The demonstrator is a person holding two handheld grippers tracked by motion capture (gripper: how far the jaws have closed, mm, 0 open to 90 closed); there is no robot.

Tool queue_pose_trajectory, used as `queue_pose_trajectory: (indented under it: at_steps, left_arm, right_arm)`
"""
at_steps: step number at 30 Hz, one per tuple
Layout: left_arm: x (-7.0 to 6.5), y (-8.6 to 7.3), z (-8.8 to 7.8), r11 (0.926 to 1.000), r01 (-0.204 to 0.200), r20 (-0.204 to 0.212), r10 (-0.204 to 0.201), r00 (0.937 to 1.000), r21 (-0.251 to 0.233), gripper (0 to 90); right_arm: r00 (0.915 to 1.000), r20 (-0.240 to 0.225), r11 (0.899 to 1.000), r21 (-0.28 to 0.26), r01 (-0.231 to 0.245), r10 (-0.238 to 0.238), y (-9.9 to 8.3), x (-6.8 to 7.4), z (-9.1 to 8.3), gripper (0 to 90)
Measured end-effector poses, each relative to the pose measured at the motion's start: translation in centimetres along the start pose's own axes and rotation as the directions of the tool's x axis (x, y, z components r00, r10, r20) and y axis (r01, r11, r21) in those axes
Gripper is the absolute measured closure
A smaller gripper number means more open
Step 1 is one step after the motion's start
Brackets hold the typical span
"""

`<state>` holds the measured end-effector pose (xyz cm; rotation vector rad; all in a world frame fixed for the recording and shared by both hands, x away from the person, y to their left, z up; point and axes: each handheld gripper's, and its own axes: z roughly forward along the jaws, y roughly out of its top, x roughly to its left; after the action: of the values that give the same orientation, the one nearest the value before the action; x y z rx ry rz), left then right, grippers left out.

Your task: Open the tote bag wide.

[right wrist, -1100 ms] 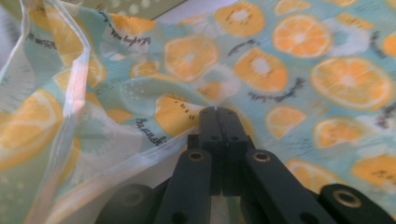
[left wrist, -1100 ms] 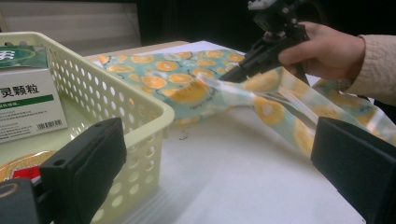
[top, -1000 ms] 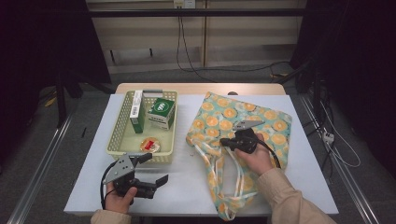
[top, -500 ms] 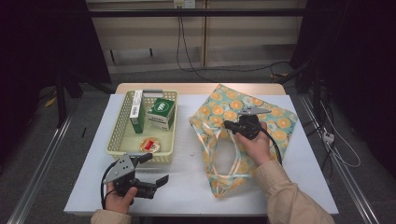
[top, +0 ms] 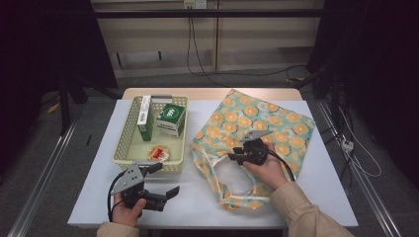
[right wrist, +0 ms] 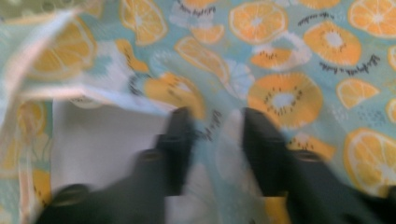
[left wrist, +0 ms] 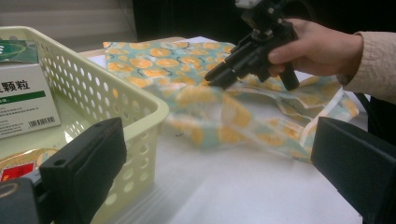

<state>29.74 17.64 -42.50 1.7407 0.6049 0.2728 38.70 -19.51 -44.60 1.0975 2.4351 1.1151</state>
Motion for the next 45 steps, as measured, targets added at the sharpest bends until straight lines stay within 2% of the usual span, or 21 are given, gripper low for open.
queue_pose_trajectory:
  at_steps: [1,3,4,6,8,9,11,13,16,19,24,25,28,30,33,35,38,39,41,43,45]
  left_arm:
    - [0.0,0.0,0.0,1.0,-0.001,-0.001,0.001,1.0,-0.002,3.2]
    - [0.0,0.0,-0.1,1.0,-0.002,0.0,0.002,1.0,0.0,3.2]
    - [0.0,0.0,-0.1,1.0,-0.004,-0.001,0.004,1.0,-0.001,3.2]
    - [0.0,0.1,0.0,1.0,-0.004,-0.001,0.004,1.0,0.0,3.2]
    - [0.0,0.1,0.0,0.9999,-0.01,0.0,0.01,1.0,-0.003,3.2]
    - [-0.1,0.1,0.0,1.0,-0.007,0.001,0.007,1.0,-0.002,3.2]
    - [0.0,0.1,0.0,1.0,-0.006,0.0,0.006,1.0,-0.001,3.2]
    - [-0.1,0.1,0.1,1.0,-0.004,-0.002,0.004,1.0,-0.001,3.2]
    - [-0.1,0.1,0.1,1.0,-0.005,0.002,0.005,1.0,-0.003,3.2]
    - [0.0,0.1,0.1,1.0,0.001,0.005,-0.001,1.0,-0.001,3.2]
    - [0.0,0.1,0.3,1.0,0.006,0.006,-0.006,1.0,-0.003,3.2]
    - [0.0,0.1,0.3,1.0,0.006,0.006,-0.006,1.0,-0.002,3.2]
    - [0.1,0.1,0.2,1.0,0.009,0.01,-0.009,0.9999,-0.002,3.2]
    - [0.1,0.1,0.2,0.9999,0.012,0.007,-0.011,0.9999,-0.005,3.2]
    - [0.2,0.0,0.2,0.9999,0.016,0.015,-0.016,0.9998,-0.003,3.2]
    - [0.3,-0.1,0.3,0.9997,0.024,0.009,-0.024,0.9997,-0.003,3.2]
    - [0.3,-0.1,0.2,0.9998,0.021,0.011,-0.021,0.9997,-0.001,3.2]
    - [0.3,-0.1,0.2,0.9998,0.021,0.013,-0.021,0.9997,-0.003,3.2]
    - [0.3,-0.2,0.0,0.9998,0.018,0.009,-0.018,0.9998,0.0,3.2]
    - [0.4,-0.2,-0.1,0.9997,0.025,0.003,-0.025,0.9997,-0.004,3.2]
    - [0.4,-0.2,-0.1,0.9997,0.024,-0.004,-0.024,0.9997,-0.007,3.2]
  right_arm:
    - [0.9999,-0.013,1.0,0.02,0.006,-0.006,-0.3,0.1,-0.2,49.8]
    - [0.9992,0.008,0.999,0.029,0.038,-0.038,-1.0,0.4,-0.6,43.9]
    - [0.9983,0.009,0.998,0.04,0.056,-0.057,-1.3,0.4,-0.8,44.3]
    - [0.9982,-0.002,0.996,0.068,0.06,-0.06,-2.1,0.6,-1.2,41.7]
    - [0.9975,-0.018,0.995,0.071,0.069,-0.068,-2.8,0.7,-1.5,42.5]
    - [0.9968,-0.006,0.995,0.064,0.081,-0.08,-3.1,0.8,-1.7,44.7]
    - [0.9978,0.006,0.997,0.052,0.065,-0.065,-3.3,0.8,-1.9,55.4]
    - [0.998,0.005,0.997,0.038,0.062,-0.062,-3.3,0.5,-2.0,77.7]
    - [0.9998,-0.01,1.0,0.01,0.016,-0.016,-3.2,-0.1,-1.5,88.7]
    - [0.9997,-0.015,1.0,-0.009,-0.02,0.02,-2.9,-0.6,-0.9,90.0]
    - [0.9989,0.004,0.999,-0.016,-0.047,0.047,-1.7,-1.3,0.4,90.0]
    - [0.998,0.025,0.998,-0.023,-0.058,0.058,-1.0,-1.7,1.0,90.0]
    - [0.9965,0.046,0.997,-0.026,-0.068,0.069,-0.4,-2.3,1.5,90.0]
    - [0.9942,0.025,0.994,-0.025,-0.104,0.104,-0.2,-2.5,1.8,90.0]
    - [0.9966,0.002,0.996,-0.016,-0.083,0.083,-0.3,-2.1,2.0,90.0]
    - [0.9978,0.007,0.998,-0.012,-0.066,0.066,-0.3,-1.8,1.8,86.3]
    - [0.9979,0.038,0.999,-0.011,-0.052,0.053,-0.2,-1.2,1.5,61.4]
    - [0.9974,0.04,0.998,-0.028,-0.058,0.059,-0.1,-0.9,1.1,56.8]
    - [0.9981,0.009,0.997,-0.058,-0.06,0.06,0.1,-0.2,0.3,49.5]
    - [0.9989,0.002,0.997,-0.061,-0.046,0.046,0.3,0.6,-0.6,36.9]
    - [0.9996,-0.015,0.998,-0.06,-0.025,0.024,0.5,1.4,-1.6,33.5]
